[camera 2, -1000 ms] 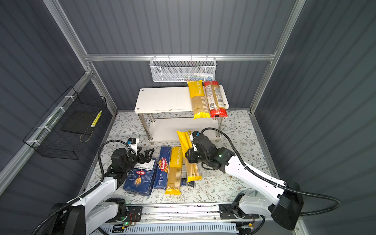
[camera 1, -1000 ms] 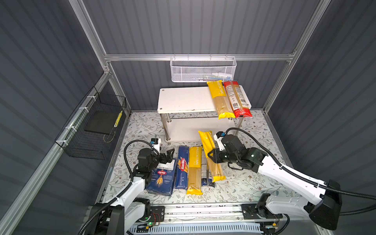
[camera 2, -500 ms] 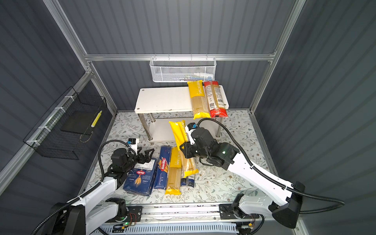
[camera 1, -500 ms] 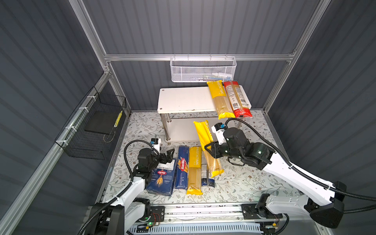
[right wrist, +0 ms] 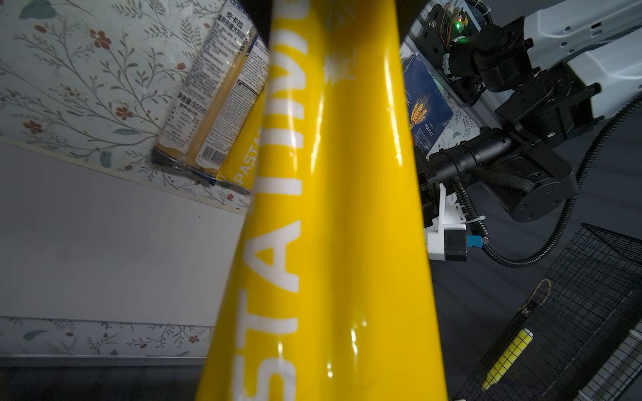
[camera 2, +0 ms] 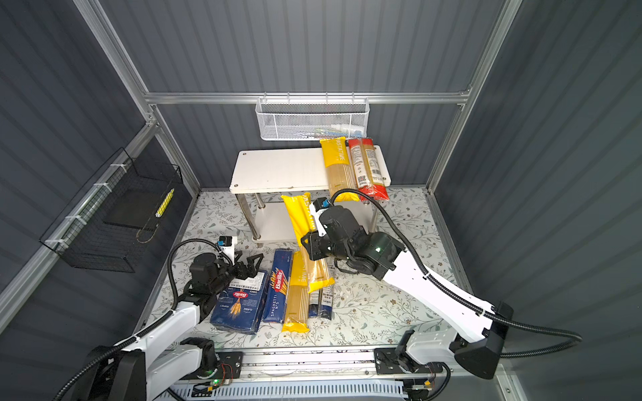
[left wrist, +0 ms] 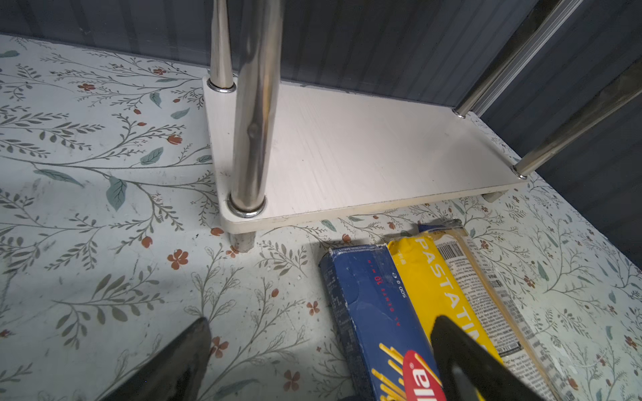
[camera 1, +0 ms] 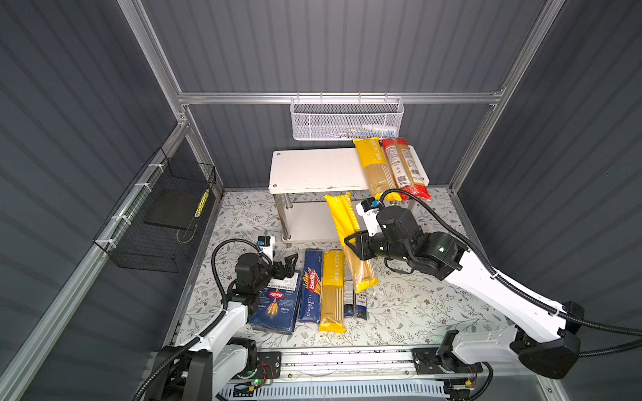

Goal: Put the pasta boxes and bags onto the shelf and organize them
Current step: 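Carry the yellow bag up over the top shelf beside the other yellow bag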

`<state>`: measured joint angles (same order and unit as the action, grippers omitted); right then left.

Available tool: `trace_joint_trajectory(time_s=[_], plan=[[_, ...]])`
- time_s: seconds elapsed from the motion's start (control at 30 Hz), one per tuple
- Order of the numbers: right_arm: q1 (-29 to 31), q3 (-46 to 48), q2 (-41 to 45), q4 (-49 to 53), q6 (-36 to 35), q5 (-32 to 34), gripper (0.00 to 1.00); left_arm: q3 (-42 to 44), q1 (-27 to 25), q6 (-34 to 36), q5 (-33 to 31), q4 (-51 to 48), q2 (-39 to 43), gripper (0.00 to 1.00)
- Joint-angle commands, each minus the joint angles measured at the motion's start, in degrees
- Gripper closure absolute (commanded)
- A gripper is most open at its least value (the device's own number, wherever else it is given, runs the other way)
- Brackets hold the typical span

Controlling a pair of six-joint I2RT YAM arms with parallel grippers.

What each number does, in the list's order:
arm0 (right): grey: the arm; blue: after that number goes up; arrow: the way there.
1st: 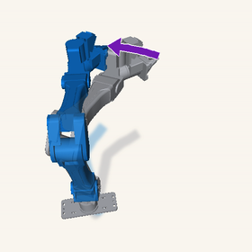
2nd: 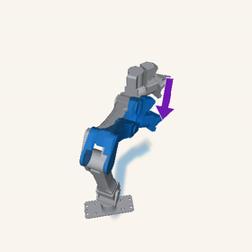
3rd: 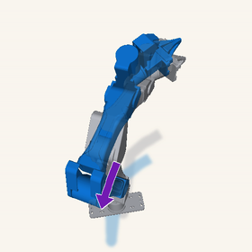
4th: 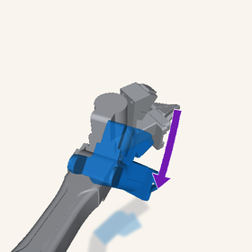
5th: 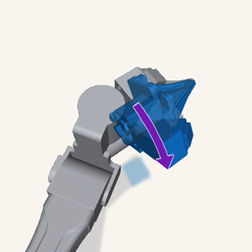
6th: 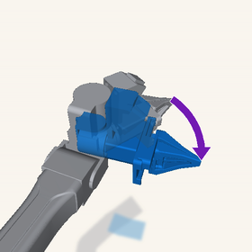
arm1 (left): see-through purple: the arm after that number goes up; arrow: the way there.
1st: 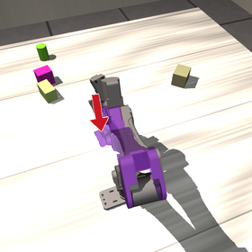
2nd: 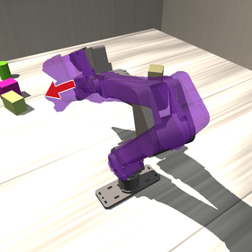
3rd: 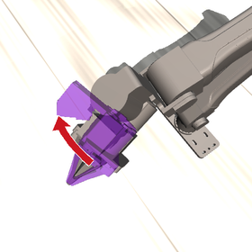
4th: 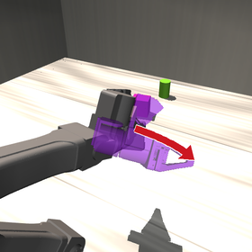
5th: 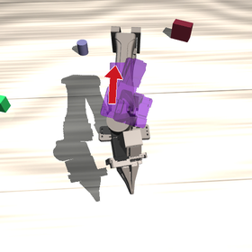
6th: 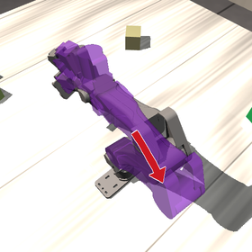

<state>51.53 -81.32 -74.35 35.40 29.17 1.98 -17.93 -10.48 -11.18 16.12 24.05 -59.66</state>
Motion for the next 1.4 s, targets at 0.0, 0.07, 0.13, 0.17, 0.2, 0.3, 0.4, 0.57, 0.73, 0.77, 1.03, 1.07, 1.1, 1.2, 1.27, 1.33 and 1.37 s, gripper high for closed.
trace_joint_trajectory(time_s=[0.0, 0.07, 0.13, 0.17, 0.2, 0.3, 0.4, 0.57, 0.73, 0.77, 1.03, 1.07, 1.1, 1.2, 1.27, 1.33, 1.37], plan=[[0.2, -4.5, 0.0, -3.6, -1.7, 1.9, 0.77, -1.1, -0.2, 0.1, 0.1, -0.1, 0.2, 0.00], [0.2, -5.4, -0.2, -3.6, -2.4, 2.4, 0.77, -1.1, -0.2, 0.1, 0.1, -0.1, 0.3, 0.00], [0.2, -6.7, -0.6, -3.6, -3.3, 2.5, 0.77, -1.1, -0.2, 0.1, 0.2, -0.1, 0.4, 0.00], [0.1, -7.6, -0.9, -3.3, -3.9, 2.8, 0.78, -1.1, -0.2, 0.2, 0.1, 0.0, 0.5, 0.00], [0.2, -8.4, -1.5, -3.1, -4.2, 2.9, 0.78, -1.1, -0.2, 0.1, 0.1, -0.1, 0.5, 0.00], [0.1, -11.2, -2.7, -2.3, -5.5, 3.9, 0.78, -1.1, -0.2, 0.2, 0.1, -0.1, 0.4, 0.00], [0.1, -13.7, -3.9, -1.8, -6.9, 5.2, 0.78, -1.1, -0.2, 0.2, 0.0, -0.3, 0.6, 0.00], [-1.2, -18.6, -6.5, -1.7, -8.9, 6.1, 0.79, -1.1, -0.2, 0.2, 0.0, -0.3, 0.4, 0.00], [-2.8, -24.1, -10.0, -0.6, -10.3, 5.3, 0.80, -1.1, -0.2, 0.4, -0.1, -0.5, 0.7, 0.01], [-3.0, -25.6, -10.8, 0.0, -10.6, 5.2, 0.80, -1.1, -0.2, 0.3, -0.1, -0.5, 0.8, 0.01], [-5.9, -34.0, -15.9, 1.4, -12.6, 4.2, 0.81, -1.1, -0.2, 0.4, 0.0, -0.4, 0.6, 0.00], [-6.4, -34.9, -16.5, 1.4, -12.9, 4.0, 0.81, -1.2, -0.2, 0.4, 0.0, -0.4, 0.6, 0.00], [-6.9, -35.7, -17.0, 1.5, -13.0, 3.7, 0.81, -1.1, -0.2, 0.4, 0.0, -0.3, 0.6, 0.01], [-8.7, -37.5, -18.4, 0.9, -12.7, 2.1, 0.80, -1.1, -0.2, 0.4, 0.0, -0.3, 0.7, 0.00], [-9.6, -38.6, -19.3, 0.1, -12.3, 1.2, 0.81, -1.0, -0.2, 0.3, 0.0, -0.3, 0.8, 0.00], [-9.9, -39.9, -20.3, -0.2, -12.3, 1.4, 0.80, -1.1, -0.2, 0.3, -0.1, -0.3, 0.7, 0.00], [-10.1, -40.7, -20.9, -0.3, -12.2, 1.2, 0.81, -1.1, -0.2, 0.3, -0.1, -0.4, 0.7, 0.01]])
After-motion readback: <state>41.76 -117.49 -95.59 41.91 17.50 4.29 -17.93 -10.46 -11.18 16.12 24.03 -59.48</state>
